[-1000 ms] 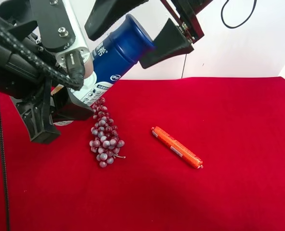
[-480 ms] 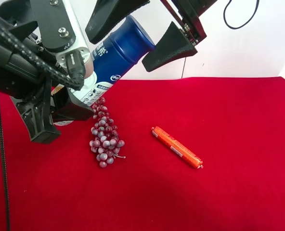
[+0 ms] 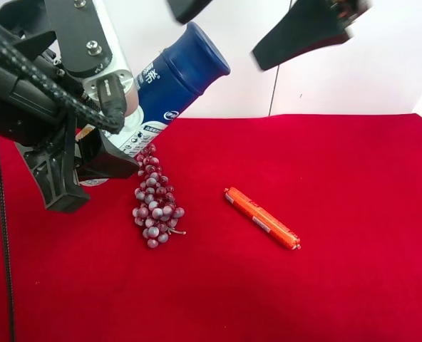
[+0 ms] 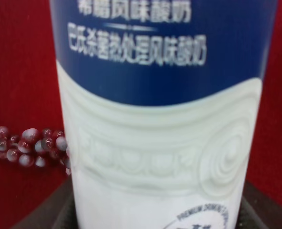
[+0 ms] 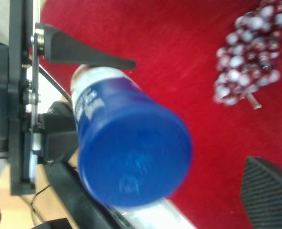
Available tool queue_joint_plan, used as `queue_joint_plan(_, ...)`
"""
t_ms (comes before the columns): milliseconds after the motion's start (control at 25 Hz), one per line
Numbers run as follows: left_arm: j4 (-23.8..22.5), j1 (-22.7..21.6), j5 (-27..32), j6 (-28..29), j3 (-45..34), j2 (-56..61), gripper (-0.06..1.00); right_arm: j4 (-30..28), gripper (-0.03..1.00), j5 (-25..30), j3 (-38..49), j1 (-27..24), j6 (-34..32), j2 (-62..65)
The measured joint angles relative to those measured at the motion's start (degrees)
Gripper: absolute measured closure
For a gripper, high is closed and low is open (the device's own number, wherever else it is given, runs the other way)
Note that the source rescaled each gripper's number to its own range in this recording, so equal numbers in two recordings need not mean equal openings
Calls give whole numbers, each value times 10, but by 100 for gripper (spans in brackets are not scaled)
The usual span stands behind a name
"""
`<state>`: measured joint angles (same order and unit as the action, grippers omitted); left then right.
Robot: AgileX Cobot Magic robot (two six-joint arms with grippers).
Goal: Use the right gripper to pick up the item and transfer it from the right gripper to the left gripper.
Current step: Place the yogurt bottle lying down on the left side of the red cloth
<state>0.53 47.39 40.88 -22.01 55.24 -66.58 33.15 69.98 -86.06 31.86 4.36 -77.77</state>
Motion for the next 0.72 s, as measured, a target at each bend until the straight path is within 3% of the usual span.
queue_joint_plan(160, 0, 0, 0, 0, 0, 0, 83, -20, -3, -1, 31, 0, -16, 64)
queue_joint_plan(400, 0, 0, 0, 0, 0, 0, 83, -42, -3, 0, 155, 0, -17, 193)
queue_joint_plan(720, 0, 0, 1, 0, 0, 0, 83, -192, -3, 1, 299, 2, -17, 393)
